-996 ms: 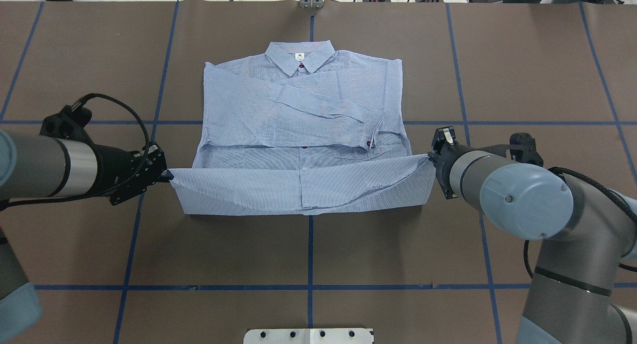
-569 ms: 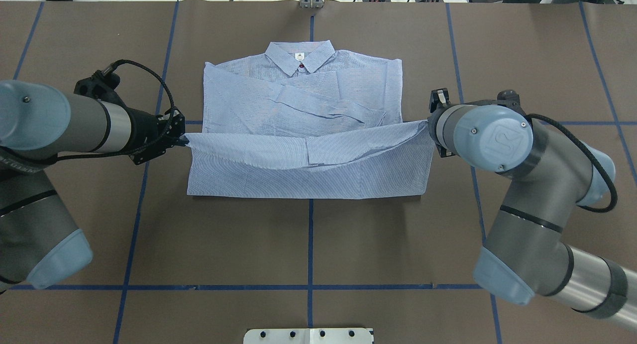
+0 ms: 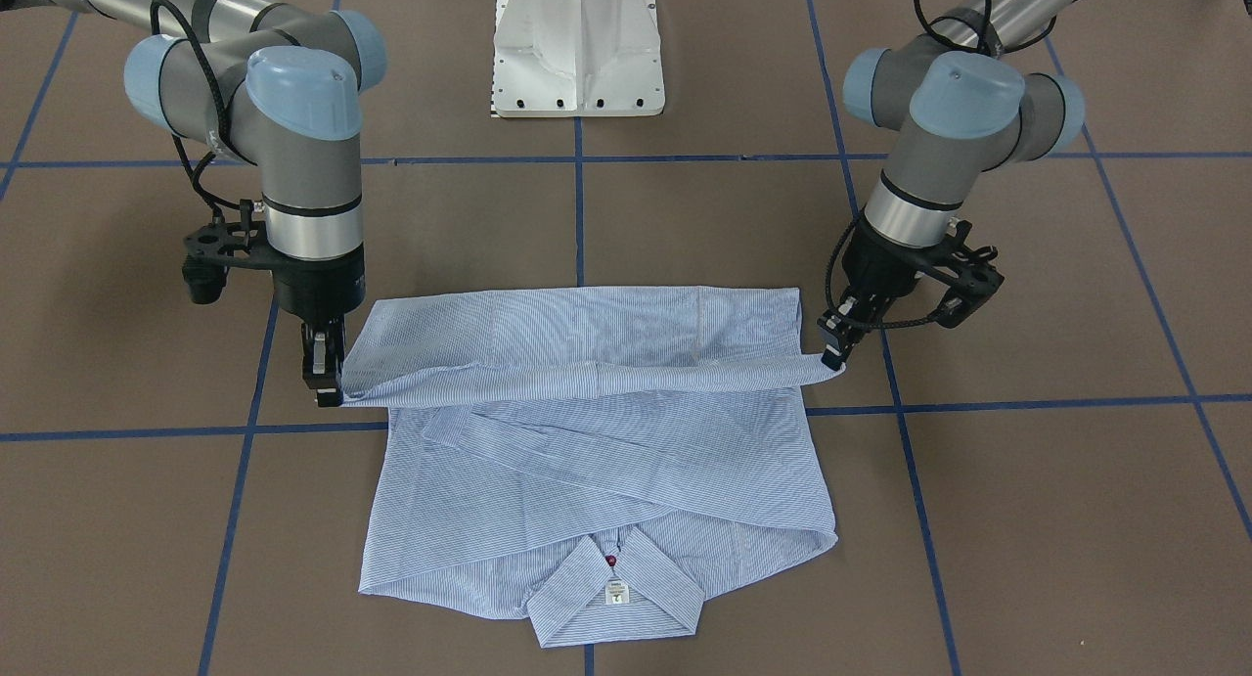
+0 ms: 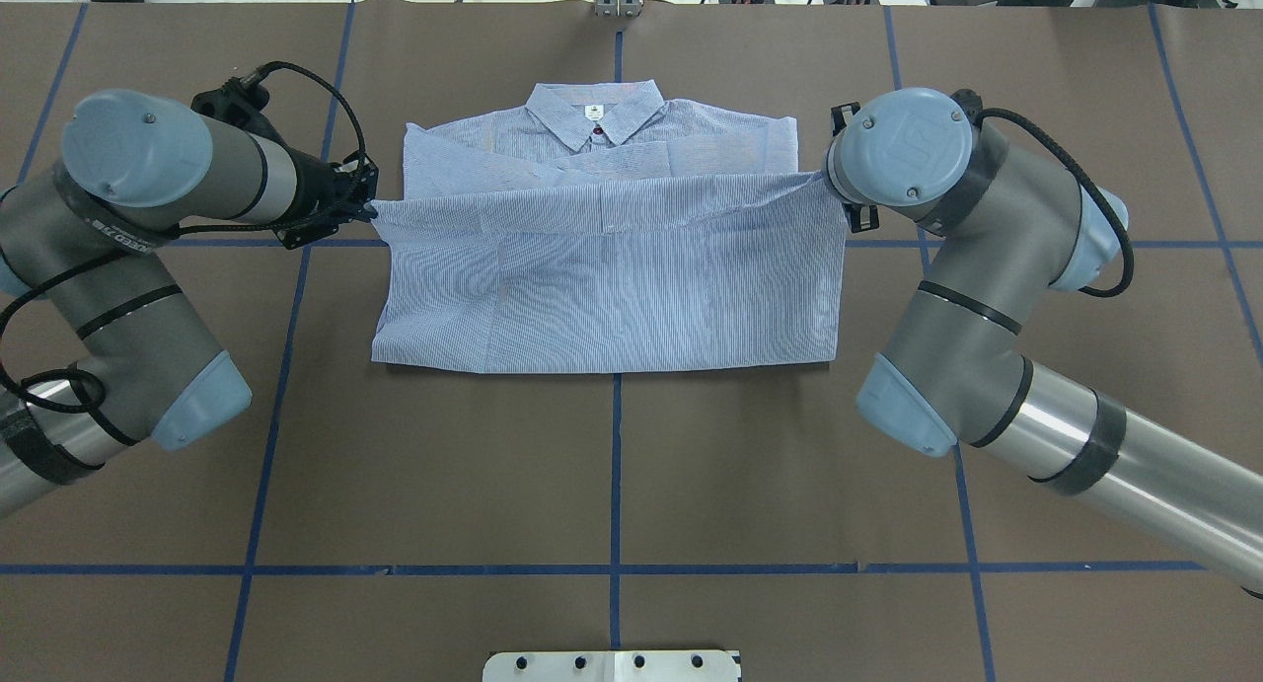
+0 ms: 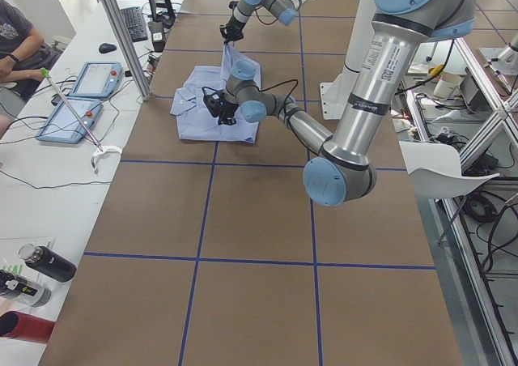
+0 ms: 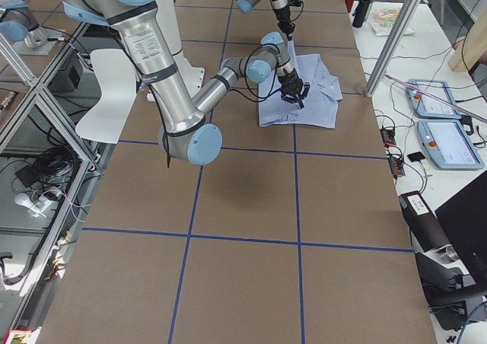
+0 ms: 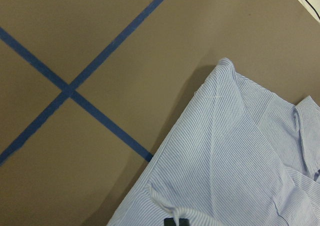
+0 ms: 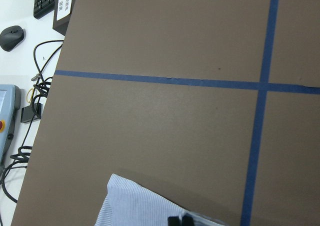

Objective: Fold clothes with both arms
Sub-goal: 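Lift the hem with both grippers and fold it up toward the collar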

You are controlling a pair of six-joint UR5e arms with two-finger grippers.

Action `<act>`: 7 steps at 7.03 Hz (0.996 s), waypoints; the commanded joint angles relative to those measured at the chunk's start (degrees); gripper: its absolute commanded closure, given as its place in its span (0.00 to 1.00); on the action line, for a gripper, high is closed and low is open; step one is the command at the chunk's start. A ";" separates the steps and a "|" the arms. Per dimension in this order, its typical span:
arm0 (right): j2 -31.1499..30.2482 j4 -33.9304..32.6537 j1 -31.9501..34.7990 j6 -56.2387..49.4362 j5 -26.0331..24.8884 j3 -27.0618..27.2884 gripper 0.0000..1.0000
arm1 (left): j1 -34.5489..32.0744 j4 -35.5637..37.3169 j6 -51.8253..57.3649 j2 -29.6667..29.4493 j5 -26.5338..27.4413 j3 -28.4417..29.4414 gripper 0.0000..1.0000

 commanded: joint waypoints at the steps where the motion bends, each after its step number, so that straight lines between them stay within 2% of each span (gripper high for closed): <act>1: 4.40 5.19 2.22 -0.39 1.31 -8.29 1.00 | -1.64 -3.58 1.11 -4.41 0.10 8.24 1.00; 4: 9.15 6.36 3.63 -3.02 2.64 -16.30 1.00 | -2.88 -8.58 1.20 -9.60 1.32 17.12 1.00; 5: 11.17 6.44 4.85 -4.42 3.42 -19.28 1.00 | -3.57 -9.47 1.29 -10.67 2.55 18.99 1.00; 7: 12.68 11.43 6.45 -5.92 4.83 -25.26 1.00 | -4.28 -9.56 1.37 -12.08 2.74 19.70 1.00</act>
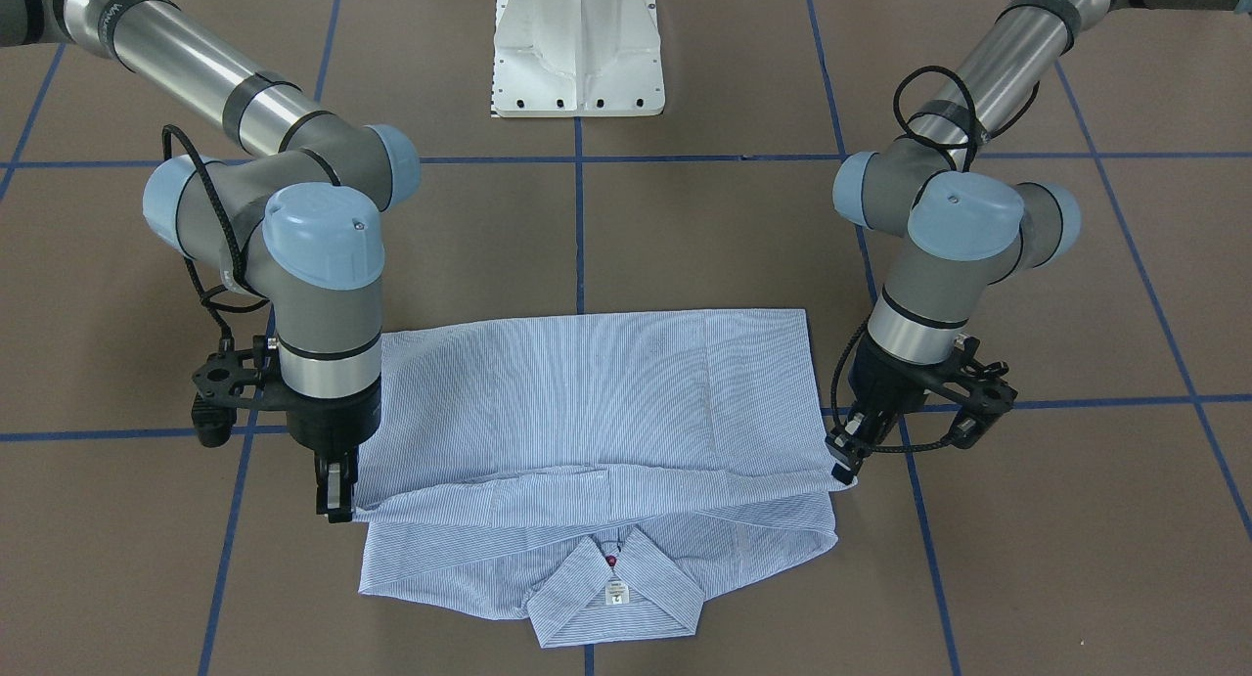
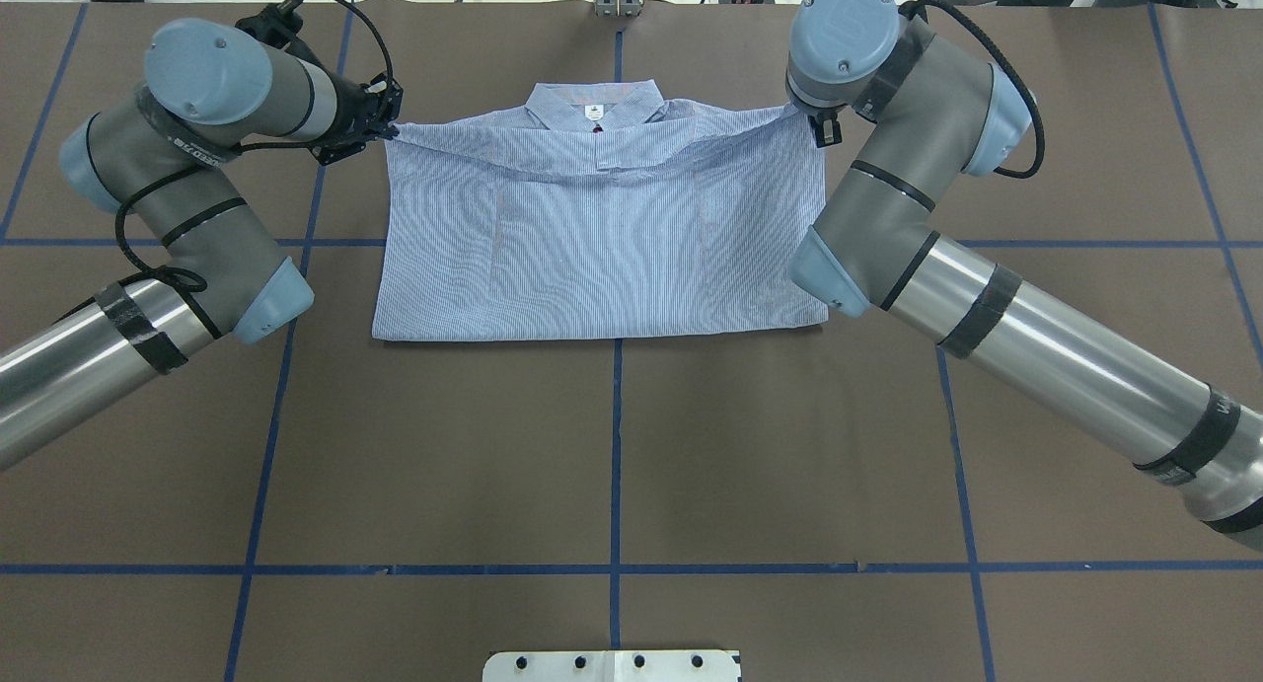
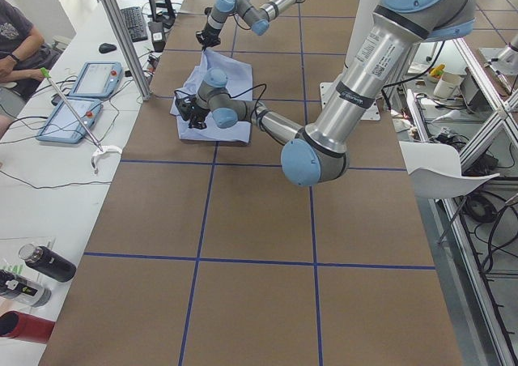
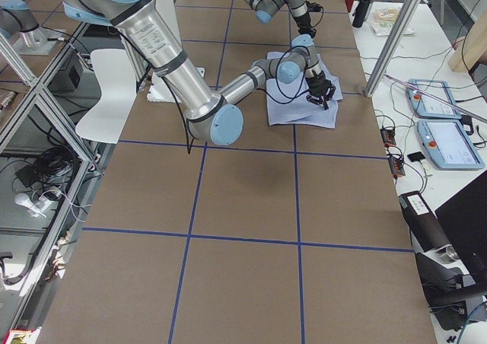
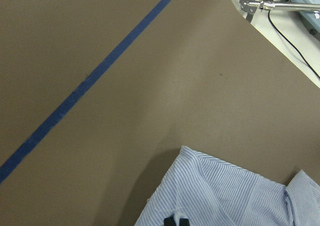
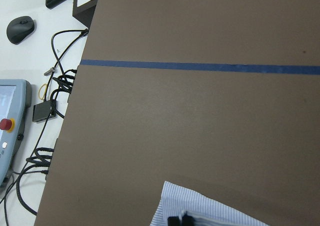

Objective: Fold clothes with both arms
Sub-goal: 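Lay the hem near the collar and open both grippers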

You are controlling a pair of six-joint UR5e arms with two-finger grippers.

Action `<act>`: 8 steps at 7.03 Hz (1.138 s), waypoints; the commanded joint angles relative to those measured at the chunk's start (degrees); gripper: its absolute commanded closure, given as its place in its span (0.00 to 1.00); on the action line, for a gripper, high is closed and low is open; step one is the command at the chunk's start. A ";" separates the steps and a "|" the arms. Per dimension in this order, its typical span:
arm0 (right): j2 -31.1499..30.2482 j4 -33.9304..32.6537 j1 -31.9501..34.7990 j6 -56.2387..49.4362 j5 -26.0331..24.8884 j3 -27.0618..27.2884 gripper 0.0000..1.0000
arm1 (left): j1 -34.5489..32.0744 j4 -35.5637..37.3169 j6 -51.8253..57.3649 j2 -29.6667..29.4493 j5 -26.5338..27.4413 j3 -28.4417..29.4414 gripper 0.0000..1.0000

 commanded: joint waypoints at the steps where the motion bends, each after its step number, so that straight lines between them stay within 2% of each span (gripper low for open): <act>1: 0.82 4.59 0.63 -1.03 0.59 -5.40 1.00 | -0.38 -0.34 -0.01 -2.75 1.39 3.34 1.00; 3: 2.74 5.65 0.36 -1.12 0.60 -8.56 1.00 | -0.29 -4.53 0.16 -3.82 1.67 8.44 1.00; 5: 2.58 9.87 -0.60 -1.29 0.16 -12.26 1.00 | -0.21 -4.82 0.16 -4.00 2.45 9.33 1.00; 6: 2.57 9.79 -1.21 -1.55 -0.02 -12.53 1.00 | -0.12 -5.17 0.08 -4.35 2.54 10.12 0.94; 7: 2.57 9.88 -1.22 -1.56 -0.02 -12.71 0.86 | -0.12 -5.17 0.16 -4.44 2.55 10.48 0.89; 8: 2.57 9.88 -1.22 -1.64 -0.11 -12.88 0.67 | -0.20 -5.35 0.08 -4.44 2.46 10.57 0.82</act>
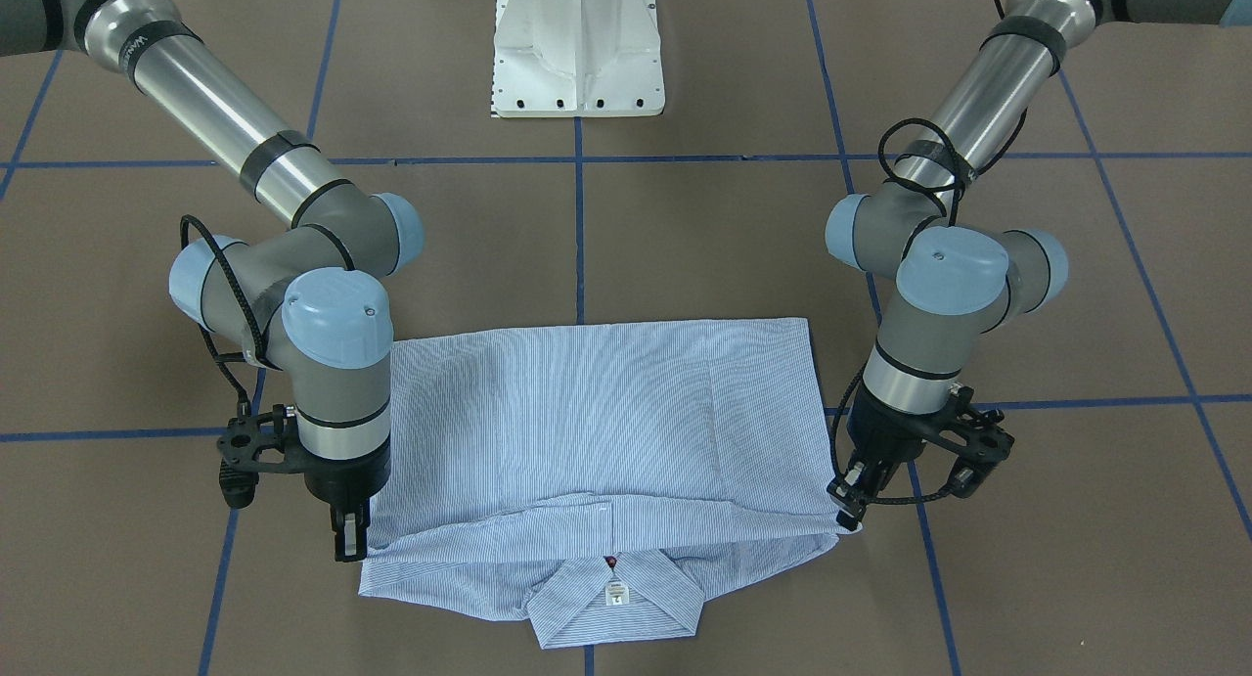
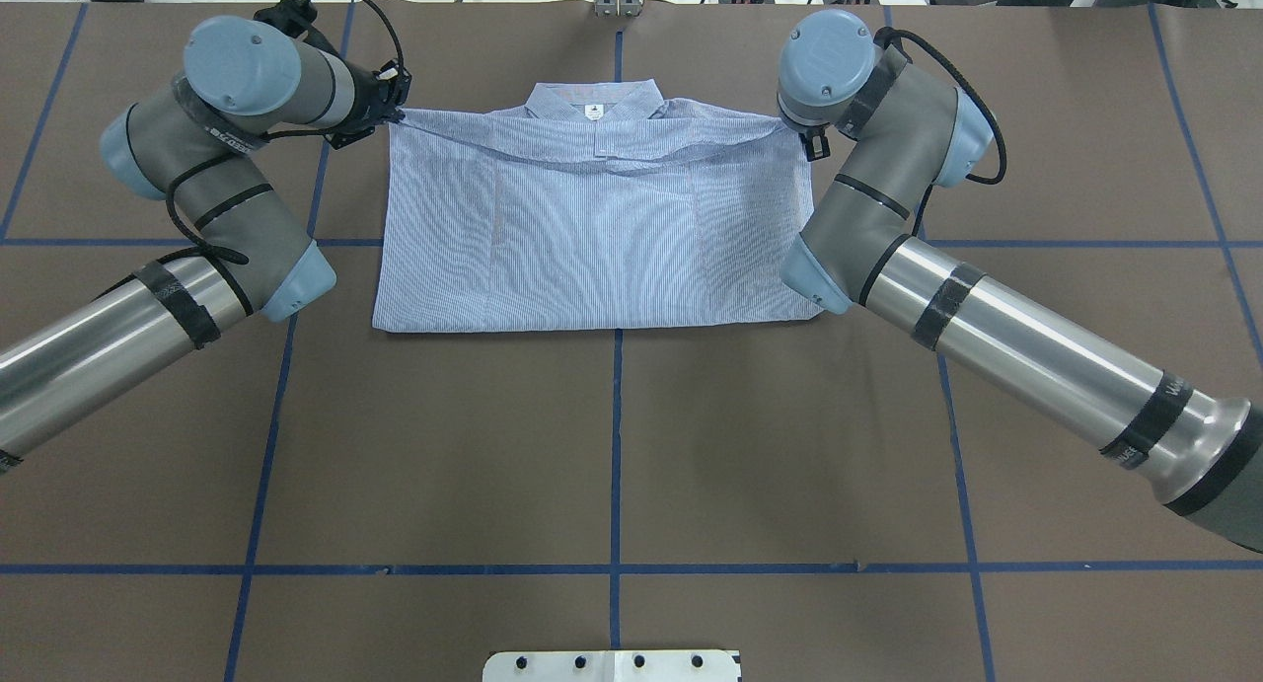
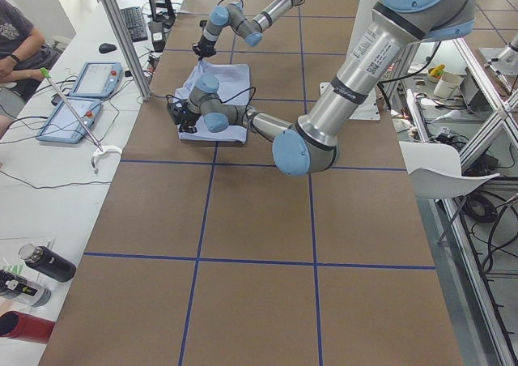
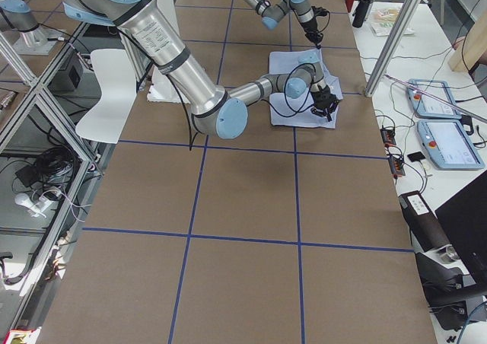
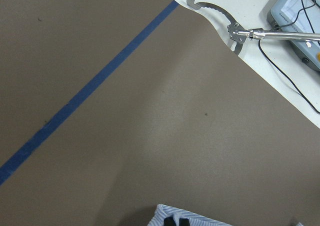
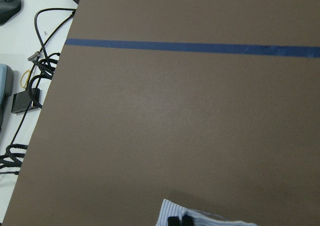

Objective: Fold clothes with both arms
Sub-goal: 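Lay the hem near the collar and open both grippers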

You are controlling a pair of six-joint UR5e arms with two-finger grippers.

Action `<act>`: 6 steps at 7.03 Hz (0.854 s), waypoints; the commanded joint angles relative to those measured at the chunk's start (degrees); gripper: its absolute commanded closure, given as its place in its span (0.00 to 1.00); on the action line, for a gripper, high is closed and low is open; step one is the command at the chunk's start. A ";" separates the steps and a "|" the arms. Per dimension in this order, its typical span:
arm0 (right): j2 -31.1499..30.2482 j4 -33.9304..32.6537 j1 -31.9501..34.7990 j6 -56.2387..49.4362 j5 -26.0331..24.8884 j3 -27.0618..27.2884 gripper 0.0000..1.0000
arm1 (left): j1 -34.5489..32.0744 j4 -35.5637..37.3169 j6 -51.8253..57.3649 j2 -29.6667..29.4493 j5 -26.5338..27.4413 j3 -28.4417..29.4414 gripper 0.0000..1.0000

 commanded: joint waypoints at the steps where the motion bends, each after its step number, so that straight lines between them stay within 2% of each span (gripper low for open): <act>1: 0.00 0.09 -0.01 -0.36 -0.10 -0.29 0.51 | -0.05 -1.75 -0.05 0.02 0.06 1.07 0.78; 2: 0.08 0.00 0.08 -1.06 -0.10 -0.29 0.31 | -0.14 -2.46 -0.05 0.02 0.06 1.08 0.65; 3: 0.34 0.00 0.34 -0.98 0.16 0.58 0.11 | -0.66 -5.77 0.04 0.37 0.15 1.17 0.65; 4: -2.00 -0.52 0.61 -0.98 2.51 7.37 0.03 | -2.32 -9.55 -0.05 0.63 0.06 1.26 0.63; 5: -11.42 -0.62 -1.31 -0.55 5.23 21.71 0.02 | -3.38 -12.02 -0.05 0.98 -0.46 1.08 0.61; 6: -17.96 -4.44 -4.81 -0.11 4.74 32.38 0.02 | -3.39 -14.92 0.30 2.46 -0.47 1.08 0.61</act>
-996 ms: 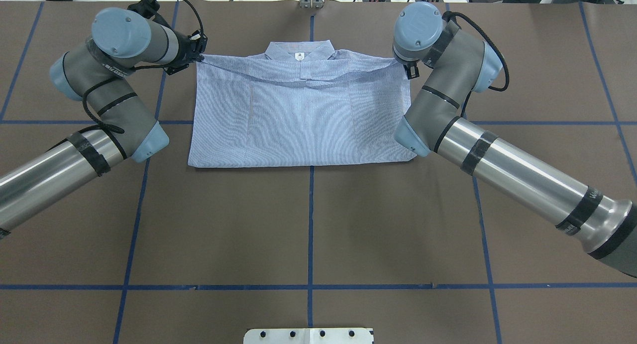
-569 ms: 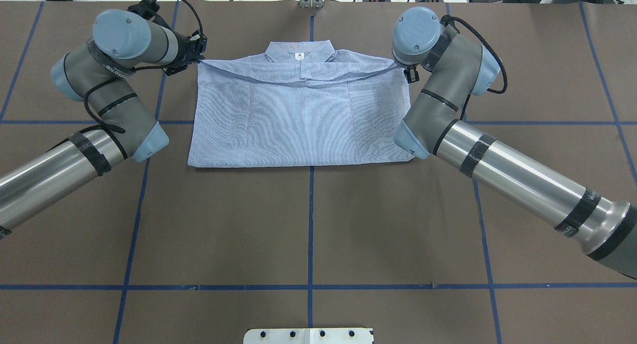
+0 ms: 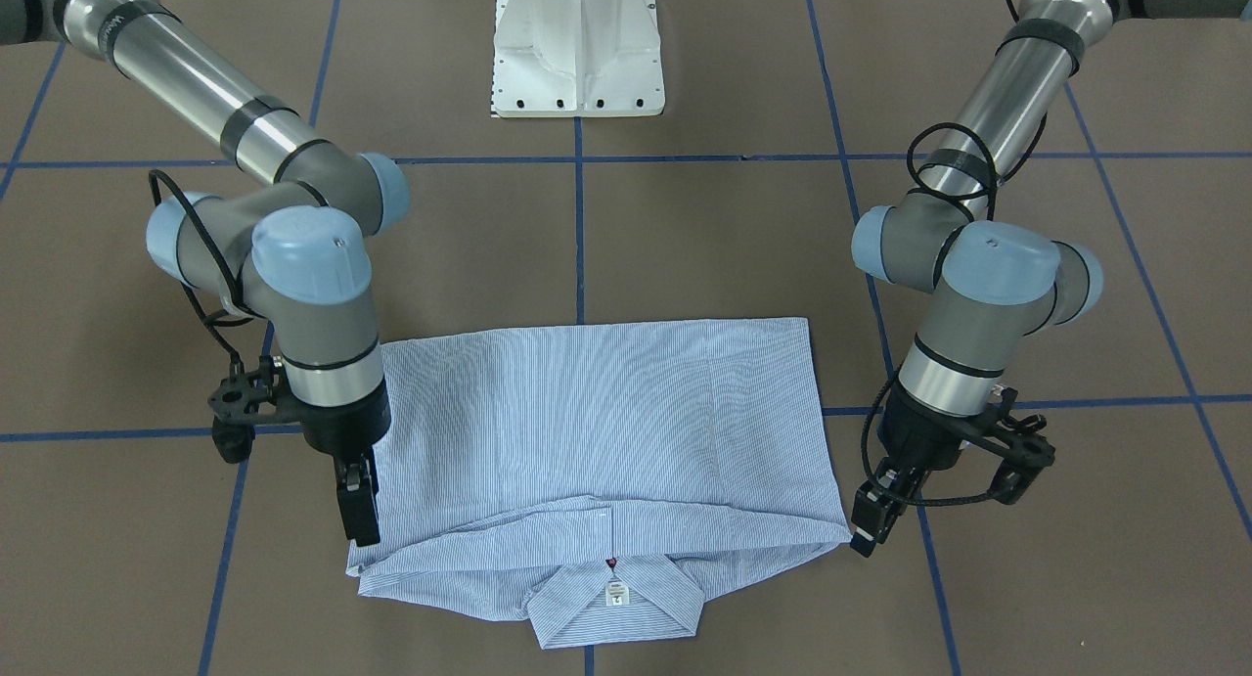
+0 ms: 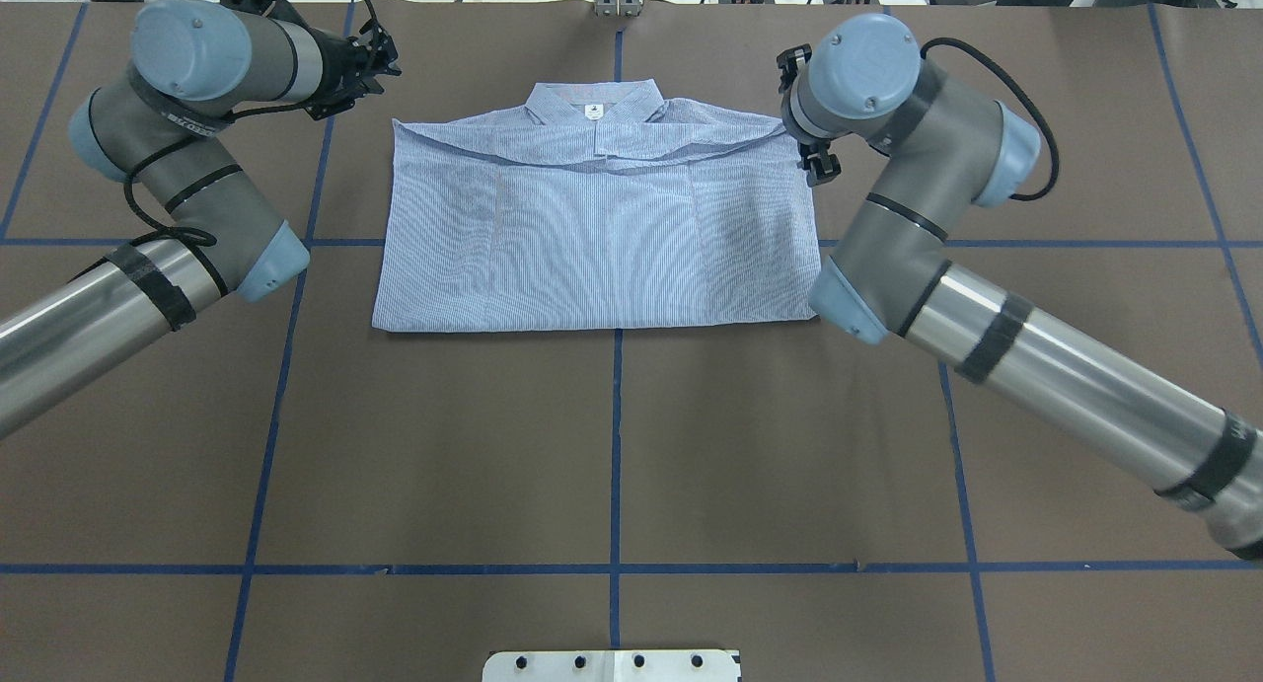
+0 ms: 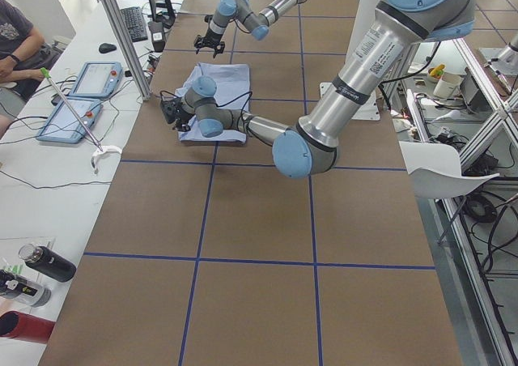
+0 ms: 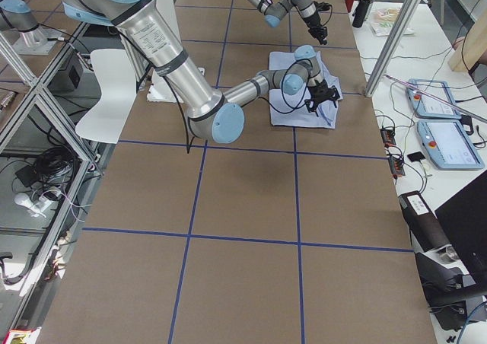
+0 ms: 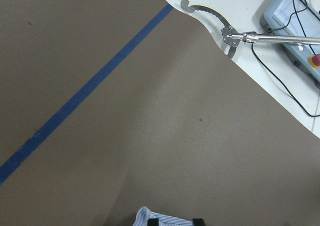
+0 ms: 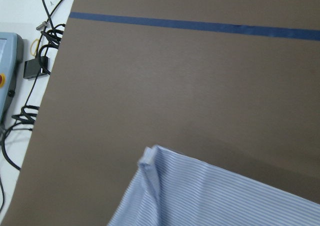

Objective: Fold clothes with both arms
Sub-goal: 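Raise the left gripper away while the right gripper moves to the shirt's side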

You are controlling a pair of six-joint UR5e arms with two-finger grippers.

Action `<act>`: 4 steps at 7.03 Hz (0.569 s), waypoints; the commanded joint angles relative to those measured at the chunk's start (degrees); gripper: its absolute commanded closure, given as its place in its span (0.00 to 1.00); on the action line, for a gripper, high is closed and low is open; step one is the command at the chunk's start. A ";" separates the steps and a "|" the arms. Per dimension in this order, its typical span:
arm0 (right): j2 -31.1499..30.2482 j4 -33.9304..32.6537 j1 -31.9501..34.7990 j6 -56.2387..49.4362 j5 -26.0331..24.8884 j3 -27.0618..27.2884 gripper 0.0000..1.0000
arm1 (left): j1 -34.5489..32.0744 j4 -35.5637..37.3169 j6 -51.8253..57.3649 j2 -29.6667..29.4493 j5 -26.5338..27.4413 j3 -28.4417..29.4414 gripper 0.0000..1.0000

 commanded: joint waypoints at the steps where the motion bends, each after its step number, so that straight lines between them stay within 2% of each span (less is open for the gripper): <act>1: -8.90 -13.07 -6.58 0.74 -0.58 20.98 0.02 | -0.52 -6.38 2.54 3.05 -0.08 -0.13 0.61; 2: -9.61 -17.26 -10.01 2.83 -3.64 24.36 0.02 | -0.43 -7.45 3.25 3.76 0.00 -0.22 0.61; 4: -11.71 -17.21 -13.46 5.31 -5.51 23.78 0.02 | -0.34 -7.46 3.26 4.03 0.00 -0.31 0.61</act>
